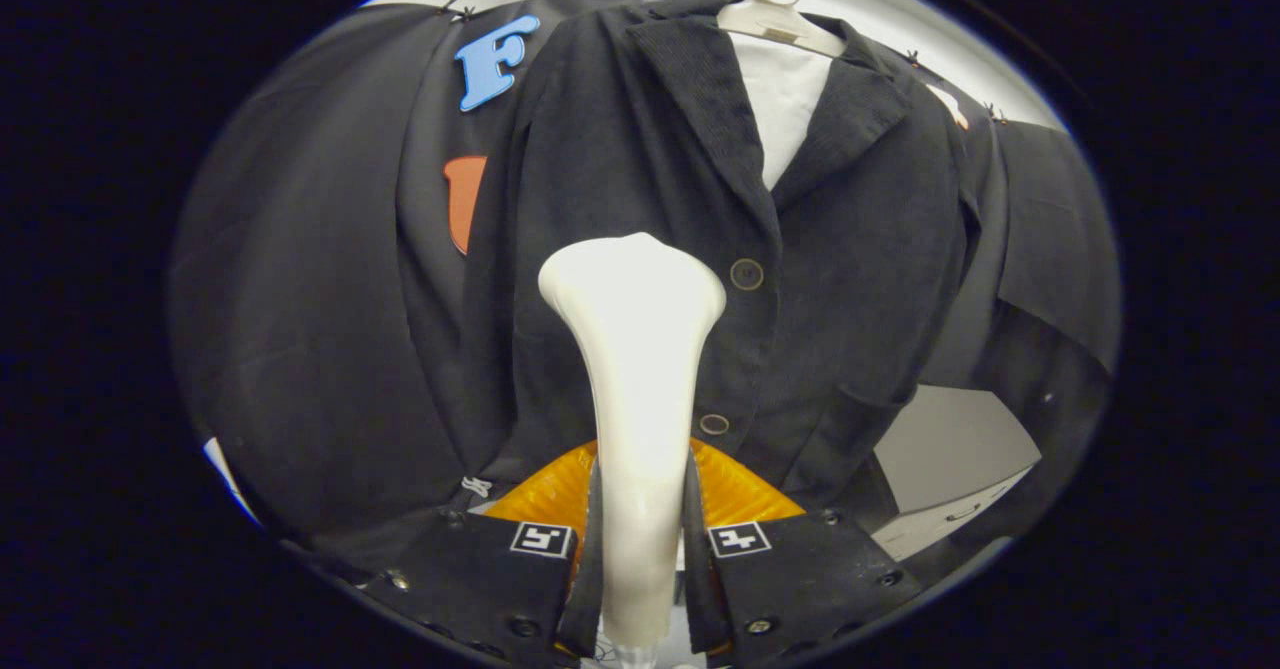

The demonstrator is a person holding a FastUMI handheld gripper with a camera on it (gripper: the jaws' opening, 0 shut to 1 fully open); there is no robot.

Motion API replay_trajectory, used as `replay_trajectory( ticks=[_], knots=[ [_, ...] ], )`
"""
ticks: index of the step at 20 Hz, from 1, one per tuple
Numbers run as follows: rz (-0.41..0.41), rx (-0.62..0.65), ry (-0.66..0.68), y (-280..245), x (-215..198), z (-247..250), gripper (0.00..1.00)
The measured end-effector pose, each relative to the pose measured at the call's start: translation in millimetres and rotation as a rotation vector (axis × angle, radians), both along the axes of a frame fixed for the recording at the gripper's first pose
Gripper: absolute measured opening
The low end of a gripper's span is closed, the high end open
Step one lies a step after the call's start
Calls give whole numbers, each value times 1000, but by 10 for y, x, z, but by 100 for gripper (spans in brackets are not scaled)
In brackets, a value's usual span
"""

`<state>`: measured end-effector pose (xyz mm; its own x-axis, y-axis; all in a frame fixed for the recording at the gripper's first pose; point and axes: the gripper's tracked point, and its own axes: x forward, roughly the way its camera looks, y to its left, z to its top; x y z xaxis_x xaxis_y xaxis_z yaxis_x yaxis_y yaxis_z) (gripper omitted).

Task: Iron the clothes twice with a garment steamer, once on the left side and once on the right side.

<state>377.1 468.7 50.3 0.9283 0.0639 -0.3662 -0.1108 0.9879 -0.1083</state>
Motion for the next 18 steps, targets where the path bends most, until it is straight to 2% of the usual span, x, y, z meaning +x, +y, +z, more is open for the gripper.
replay_trajectory(
  ticks=[18],
  knots=[
    [16, -65, 149, 13, -61, -890, 36]
  ],
)
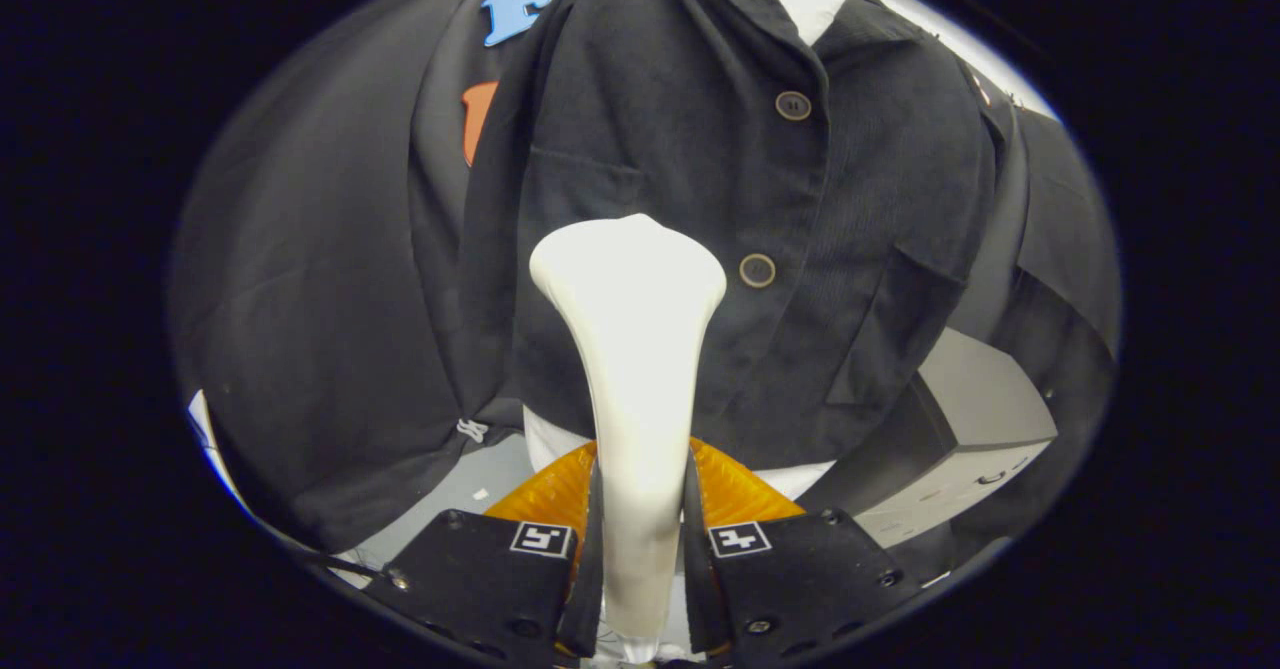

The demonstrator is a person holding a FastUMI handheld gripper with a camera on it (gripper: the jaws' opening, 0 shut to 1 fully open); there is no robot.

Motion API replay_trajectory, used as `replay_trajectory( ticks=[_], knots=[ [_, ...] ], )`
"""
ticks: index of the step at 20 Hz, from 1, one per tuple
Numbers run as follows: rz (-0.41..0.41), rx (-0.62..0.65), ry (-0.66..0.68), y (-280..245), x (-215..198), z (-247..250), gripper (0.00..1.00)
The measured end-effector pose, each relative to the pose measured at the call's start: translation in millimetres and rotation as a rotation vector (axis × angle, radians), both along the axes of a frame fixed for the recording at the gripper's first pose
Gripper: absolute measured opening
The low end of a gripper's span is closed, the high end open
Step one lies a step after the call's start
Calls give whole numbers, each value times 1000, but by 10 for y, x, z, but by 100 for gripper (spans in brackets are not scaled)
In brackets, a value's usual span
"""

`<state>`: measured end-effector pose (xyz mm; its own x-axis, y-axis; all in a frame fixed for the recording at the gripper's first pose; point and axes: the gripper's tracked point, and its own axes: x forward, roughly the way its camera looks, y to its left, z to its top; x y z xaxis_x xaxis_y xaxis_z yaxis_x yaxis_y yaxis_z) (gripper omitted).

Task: Iron the clothes twice with a garment steamer, once on the left side and once on the right side.

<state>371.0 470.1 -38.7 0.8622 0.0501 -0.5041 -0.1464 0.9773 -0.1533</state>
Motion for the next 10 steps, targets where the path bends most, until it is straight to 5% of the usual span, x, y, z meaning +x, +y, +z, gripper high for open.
replay_trajectory(
  ticks=[10],
  knots=[
    [-1, -16, 107, -103, -117, -520, 36]
  ],
)
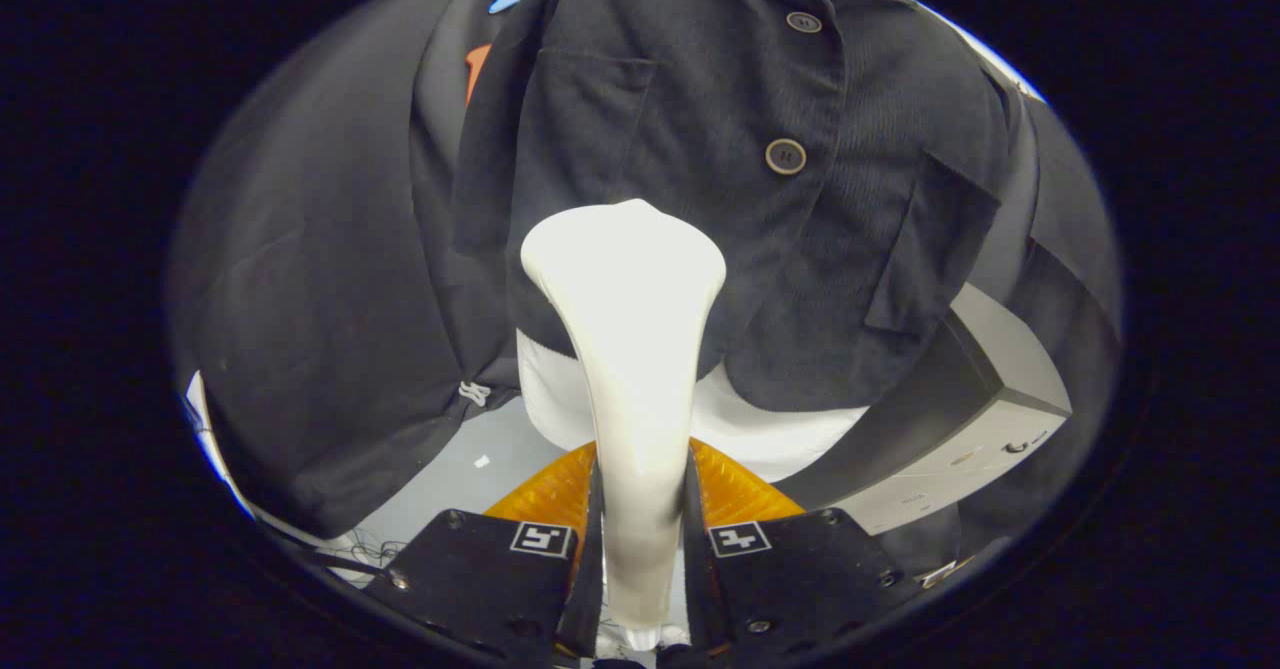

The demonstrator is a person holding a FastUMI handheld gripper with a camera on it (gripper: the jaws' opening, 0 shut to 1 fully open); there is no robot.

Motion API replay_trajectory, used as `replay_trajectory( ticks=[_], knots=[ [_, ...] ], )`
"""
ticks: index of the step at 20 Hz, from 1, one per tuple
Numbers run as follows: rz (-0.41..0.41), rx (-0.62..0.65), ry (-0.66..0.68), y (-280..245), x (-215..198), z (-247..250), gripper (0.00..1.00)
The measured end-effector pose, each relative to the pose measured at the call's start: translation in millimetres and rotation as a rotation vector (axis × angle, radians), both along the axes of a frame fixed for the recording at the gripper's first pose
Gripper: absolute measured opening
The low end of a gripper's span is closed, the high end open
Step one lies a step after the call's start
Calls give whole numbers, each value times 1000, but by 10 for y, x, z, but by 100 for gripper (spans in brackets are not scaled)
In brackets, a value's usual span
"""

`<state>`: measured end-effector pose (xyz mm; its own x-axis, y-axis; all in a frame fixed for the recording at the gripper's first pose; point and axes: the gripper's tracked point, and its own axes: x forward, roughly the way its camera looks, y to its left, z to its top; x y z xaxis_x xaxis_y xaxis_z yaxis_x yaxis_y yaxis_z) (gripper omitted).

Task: Iron the clothes twice with a garment steamer, once on the left side and once on the right side.

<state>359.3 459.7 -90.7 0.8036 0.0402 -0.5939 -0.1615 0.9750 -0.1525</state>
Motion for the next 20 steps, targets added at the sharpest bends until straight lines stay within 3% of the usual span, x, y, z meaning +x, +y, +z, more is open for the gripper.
replay_trajectory(
  ticks=[6, 12, 16, 20],
  knots=[
    [4, 5, 42, -40, -105, -180, 36],
    [8, 68, 7, -37, -144, -41, 36],
    [29, 143, -52, -124, -281, 319, 36],
    [60, 190, -157, -558, -566, 843, 36]
  ],
)
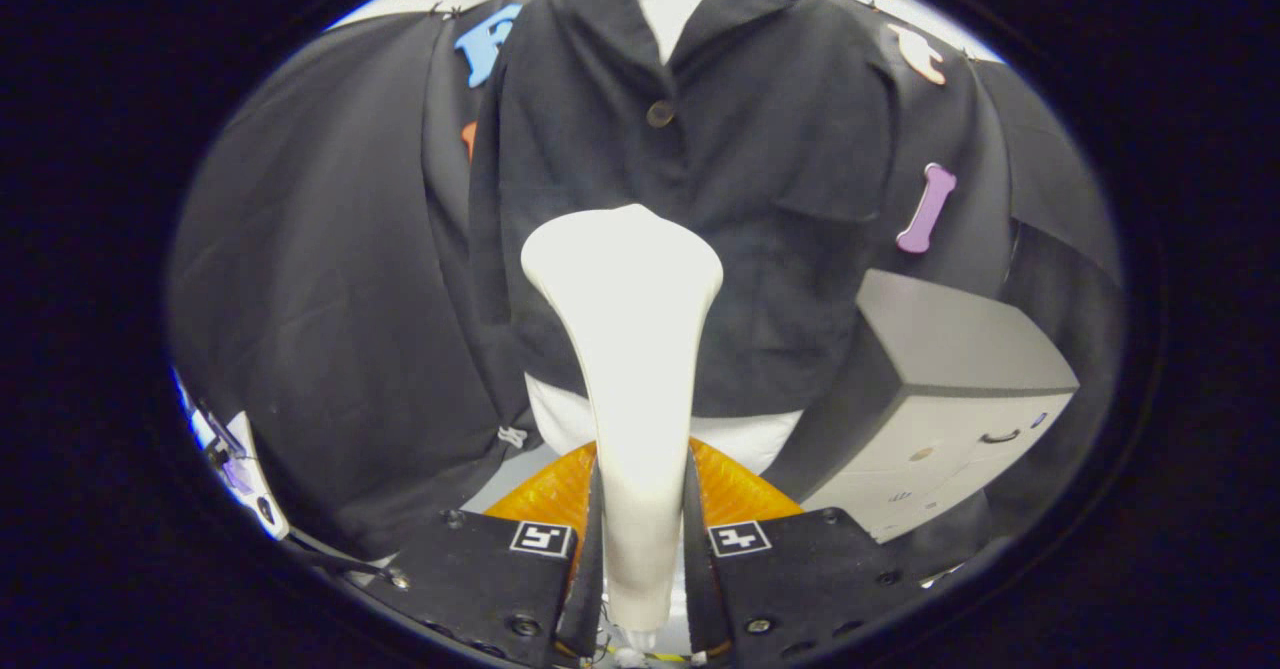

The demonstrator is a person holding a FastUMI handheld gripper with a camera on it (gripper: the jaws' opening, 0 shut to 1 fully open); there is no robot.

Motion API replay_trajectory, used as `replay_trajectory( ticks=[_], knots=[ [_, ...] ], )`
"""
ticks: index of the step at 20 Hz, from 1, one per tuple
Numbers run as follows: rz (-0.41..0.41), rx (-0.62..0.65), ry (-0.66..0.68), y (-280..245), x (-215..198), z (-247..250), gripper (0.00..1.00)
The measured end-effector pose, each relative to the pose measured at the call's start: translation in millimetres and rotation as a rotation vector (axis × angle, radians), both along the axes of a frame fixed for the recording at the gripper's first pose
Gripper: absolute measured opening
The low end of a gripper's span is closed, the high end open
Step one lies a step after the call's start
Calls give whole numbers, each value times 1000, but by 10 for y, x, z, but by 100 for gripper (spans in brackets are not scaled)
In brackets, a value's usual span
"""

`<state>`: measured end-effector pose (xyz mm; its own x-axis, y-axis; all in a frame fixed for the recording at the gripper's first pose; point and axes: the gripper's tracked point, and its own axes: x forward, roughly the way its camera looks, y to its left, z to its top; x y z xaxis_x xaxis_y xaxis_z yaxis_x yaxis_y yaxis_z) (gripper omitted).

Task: Iron the clothes twice with a garment steamer, once on the left side and once on the right side.

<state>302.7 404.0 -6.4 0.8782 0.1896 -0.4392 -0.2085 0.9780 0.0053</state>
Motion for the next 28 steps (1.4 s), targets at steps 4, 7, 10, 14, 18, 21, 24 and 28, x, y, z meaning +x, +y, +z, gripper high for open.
replay_trajectory(
  ticks=[4, 7, 10, 14, 18, 21, 24, 28],
  knots=[
    [-22, 19, -107, -688, -277, 359, 36],
    [-90, 16, -173, -1352, -580, 573, 36],
    [-169, 33, -208, -1965, -864, 666, 36],
    [-240, 47, -222, -2623, -1200, 620, 36],
    [-273, 84, -221, -2966, -1453, 612, 37],
    [-261, 91, -216, -3063, -1543, 568, 36],
    [-253, 94, -212, -3070, -1588, 553, 37],
    [-237, 93, -210, -3064, -1593, 548, 37]
  ],
)
